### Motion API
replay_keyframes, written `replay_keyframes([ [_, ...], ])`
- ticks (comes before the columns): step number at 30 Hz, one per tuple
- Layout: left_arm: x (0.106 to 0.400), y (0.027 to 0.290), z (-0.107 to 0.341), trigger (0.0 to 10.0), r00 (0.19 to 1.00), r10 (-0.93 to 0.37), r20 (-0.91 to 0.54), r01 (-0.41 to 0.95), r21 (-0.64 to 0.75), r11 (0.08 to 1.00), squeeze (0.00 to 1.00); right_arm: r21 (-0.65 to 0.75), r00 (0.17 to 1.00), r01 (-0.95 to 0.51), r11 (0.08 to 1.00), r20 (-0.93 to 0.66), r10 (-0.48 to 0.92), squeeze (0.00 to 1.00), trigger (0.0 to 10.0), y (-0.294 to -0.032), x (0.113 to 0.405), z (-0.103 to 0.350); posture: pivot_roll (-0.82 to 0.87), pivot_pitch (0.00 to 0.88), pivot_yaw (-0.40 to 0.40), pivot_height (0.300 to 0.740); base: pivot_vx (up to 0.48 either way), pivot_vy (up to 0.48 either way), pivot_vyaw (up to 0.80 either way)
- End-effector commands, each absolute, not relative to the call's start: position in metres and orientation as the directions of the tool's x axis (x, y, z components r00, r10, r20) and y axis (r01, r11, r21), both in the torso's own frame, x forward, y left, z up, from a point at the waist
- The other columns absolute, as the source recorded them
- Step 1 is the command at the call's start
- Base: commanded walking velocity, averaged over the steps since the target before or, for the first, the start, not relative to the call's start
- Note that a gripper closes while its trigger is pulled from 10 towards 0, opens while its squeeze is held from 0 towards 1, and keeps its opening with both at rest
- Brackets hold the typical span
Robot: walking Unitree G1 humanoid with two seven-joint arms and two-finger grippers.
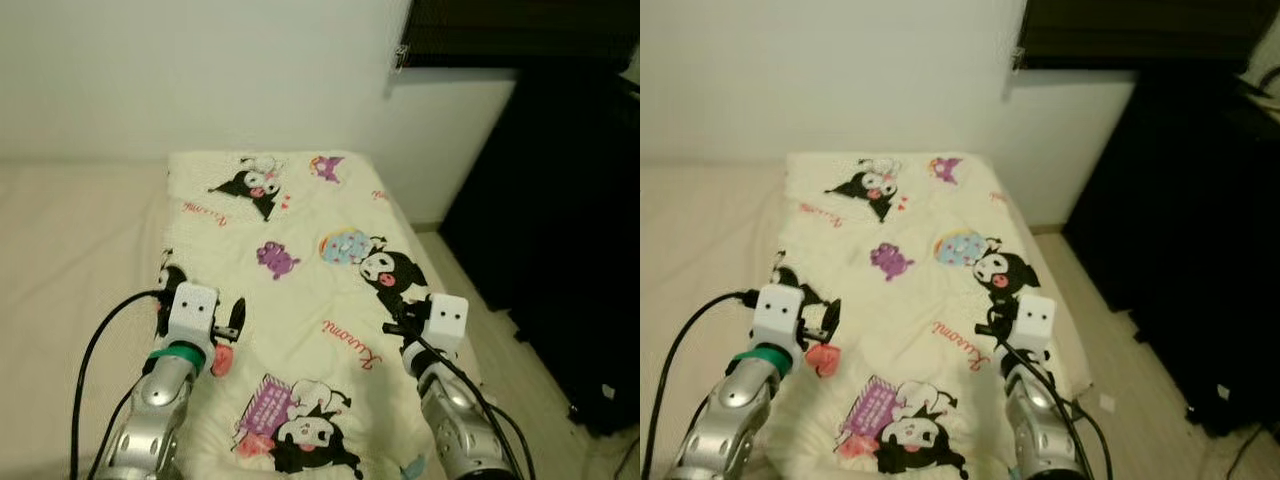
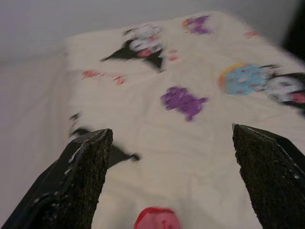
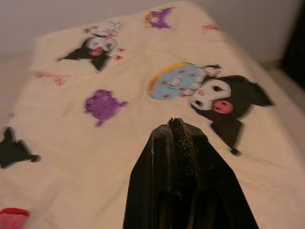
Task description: Clean up the room
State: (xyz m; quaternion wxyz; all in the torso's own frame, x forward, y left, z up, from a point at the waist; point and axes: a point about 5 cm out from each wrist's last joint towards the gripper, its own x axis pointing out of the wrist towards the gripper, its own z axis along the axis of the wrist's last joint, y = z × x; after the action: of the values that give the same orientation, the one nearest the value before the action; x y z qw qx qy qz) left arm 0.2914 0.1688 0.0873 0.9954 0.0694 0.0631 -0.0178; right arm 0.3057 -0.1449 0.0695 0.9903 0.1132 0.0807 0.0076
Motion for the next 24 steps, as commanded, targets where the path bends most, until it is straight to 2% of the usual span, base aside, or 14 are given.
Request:
replay_keyframes([
  [1,0.2891,0.1645,0.0814,10.0,0.987,-0.032,-0.155,0.048,0.105,0.993,0.00,0.242,0.980,0.058,0.969,-0.199,-0.009,0.00,10.0,-0.1553,0.3014,0.0616,0.09,0.000,-0.048,0.740,0.000,0.000,0.00],
  [24,0.2873,0.1657,0.0803,10.0,0.985,-0.039,-0.166,0.053,0.080,0.995,0.00,0.220,0.975,0.085,0.972,-0.221,-0.035,0.00,10.0,-0.1601,0.2998,0.0596,0.09,0.000,-0.048,0.740,0.000,0.000,0.00],
])
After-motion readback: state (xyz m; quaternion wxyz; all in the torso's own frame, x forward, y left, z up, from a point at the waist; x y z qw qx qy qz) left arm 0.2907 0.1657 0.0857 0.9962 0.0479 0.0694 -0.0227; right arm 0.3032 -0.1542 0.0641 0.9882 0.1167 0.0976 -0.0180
